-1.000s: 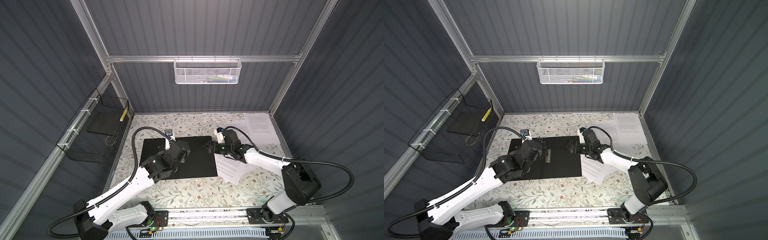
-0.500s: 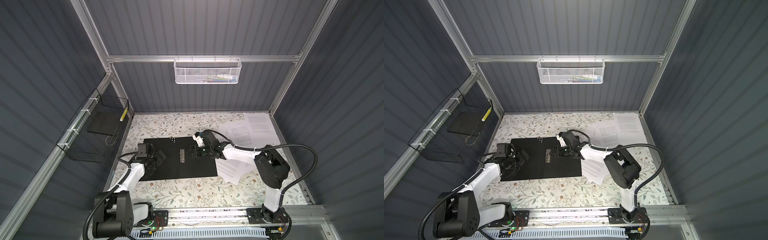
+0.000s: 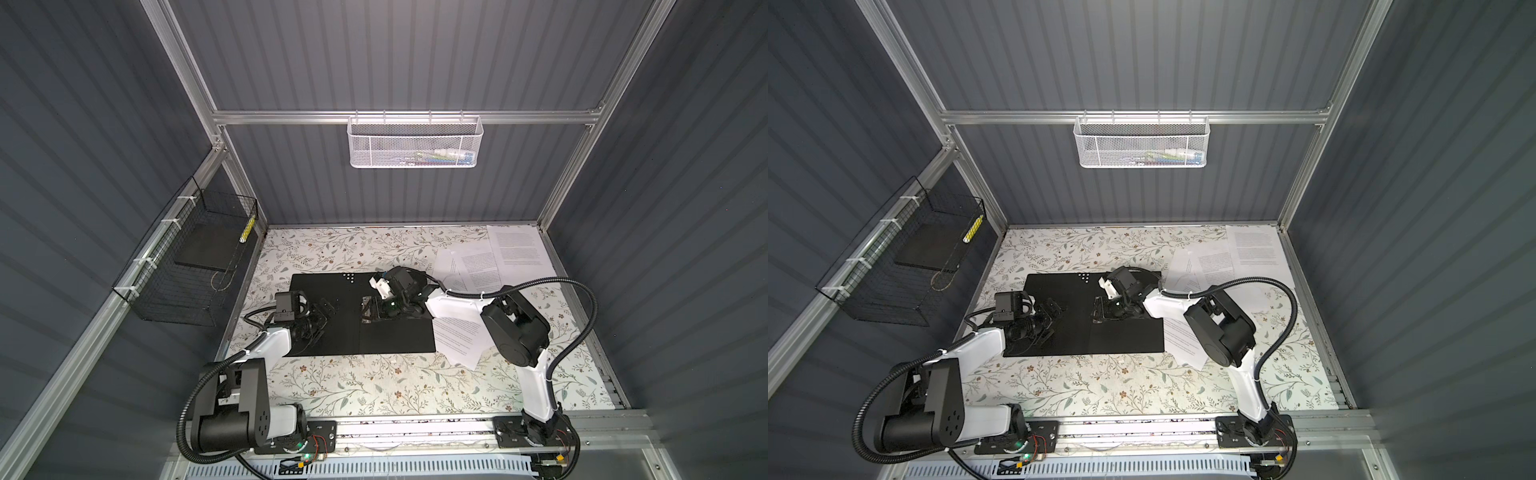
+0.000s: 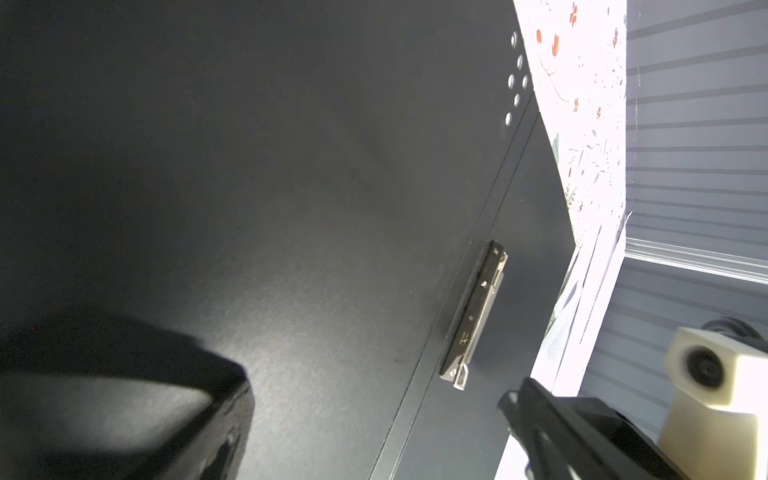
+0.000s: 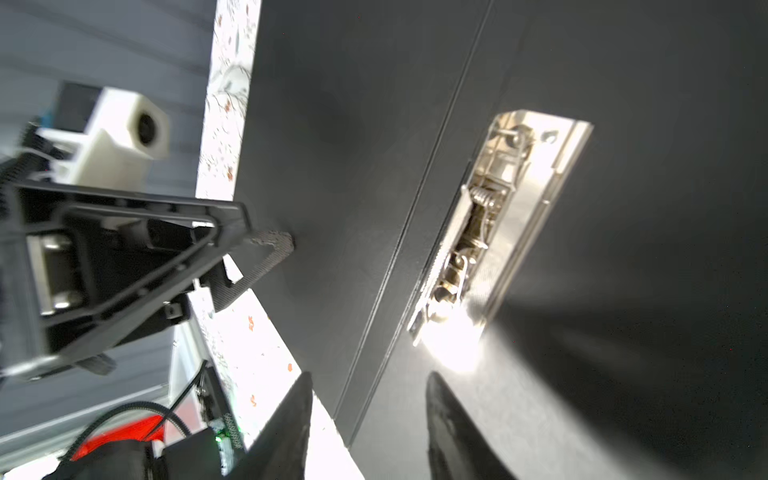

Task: Put the files into the folder

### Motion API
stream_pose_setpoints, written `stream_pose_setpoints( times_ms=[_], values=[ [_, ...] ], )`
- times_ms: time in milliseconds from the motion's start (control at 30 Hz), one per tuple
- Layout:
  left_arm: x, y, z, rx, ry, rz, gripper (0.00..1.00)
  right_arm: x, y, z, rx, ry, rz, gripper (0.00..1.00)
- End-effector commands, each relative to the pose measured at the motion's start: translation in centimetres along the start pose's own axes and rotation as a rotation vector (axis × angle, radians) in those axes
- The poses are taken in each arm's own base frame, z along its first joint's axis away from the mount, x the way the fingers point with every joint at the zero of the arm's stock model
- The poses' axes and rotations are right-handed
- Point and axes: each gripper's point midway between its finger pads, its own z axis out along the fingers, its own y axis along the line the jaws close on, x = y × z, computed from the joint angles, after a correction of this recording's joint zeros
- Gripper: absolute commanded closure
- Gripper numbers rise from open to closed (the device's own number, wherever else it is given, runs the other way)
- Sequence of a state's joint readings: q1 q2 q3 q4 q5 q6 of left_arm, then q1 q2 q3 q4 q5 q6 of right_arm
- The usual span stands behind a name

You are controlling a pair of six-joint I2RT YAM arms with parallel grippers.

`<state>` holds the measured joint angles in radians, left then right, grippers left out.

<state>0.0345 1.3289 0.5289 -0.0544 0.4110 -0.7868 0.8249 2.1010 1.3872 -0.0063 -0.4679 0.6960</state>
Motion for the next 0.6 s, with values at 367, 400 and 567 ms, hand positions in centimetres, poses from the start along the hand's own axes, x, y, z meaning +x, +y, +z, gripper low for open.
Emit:
stream_pose_setpoints(
  times_ms=[367, 400, 567],
  values=[
    [3.3, 4.7, 0.1, -0.138, 0.075, -0.08, 0.0, 1.1, -0.9, 2.0, 0.004, 0.073, 0.076, 0.78],
    [3.4, 4.7, 0.1, -0.14, 0.077, -0.08, 0.0, 1.1, -1.0, 2.1, 0.005, 0.076, 0.079, 0.79],
    [3.4, 4.8, 0.0, -0.146, 0.073, -0.077, 0.0, 1.0, -1.3, 2.7, 0.008, 0.077, 0.08, 0.79]
  ],
)
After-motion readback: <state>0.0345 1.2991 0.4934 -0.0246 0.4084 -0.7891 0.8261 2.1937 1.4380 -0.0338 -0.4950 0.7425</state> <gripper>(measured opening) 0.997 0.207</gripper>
